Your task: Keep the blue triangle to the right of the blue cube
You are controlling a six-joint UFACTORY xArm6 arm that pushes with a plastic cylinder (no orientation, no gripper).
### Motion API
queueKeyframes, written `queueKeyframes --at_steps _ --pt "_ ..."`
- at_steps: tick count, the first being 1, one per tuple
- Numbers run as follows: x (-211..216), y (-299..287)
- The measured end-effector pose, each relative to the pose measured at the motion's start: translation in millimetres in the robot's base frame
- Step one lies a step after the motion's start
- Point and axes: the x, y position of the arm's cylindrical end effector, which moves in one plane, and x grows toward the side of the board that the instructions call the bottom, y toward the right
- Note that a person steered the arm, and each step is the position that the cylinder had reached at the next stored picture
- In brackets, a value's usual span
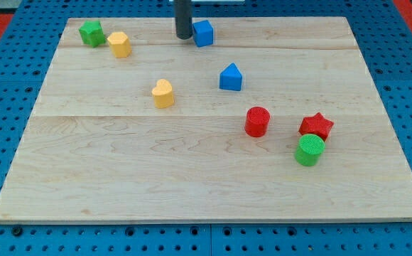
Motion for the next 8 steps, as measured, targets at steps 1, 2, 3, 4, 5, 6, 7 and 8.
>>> queueKeyframes --at_steps 1,2,3,4,5,6,7,8 --pt "18.5 -23.0" --pt "19.6 -23.0" --pt "54.2 -23.0" --pt "104.6 -21.2" --pt "119.8 51.9" --pt "120.3 115.3" --pt "121.8 144.4" --pt "177.6 154.6"
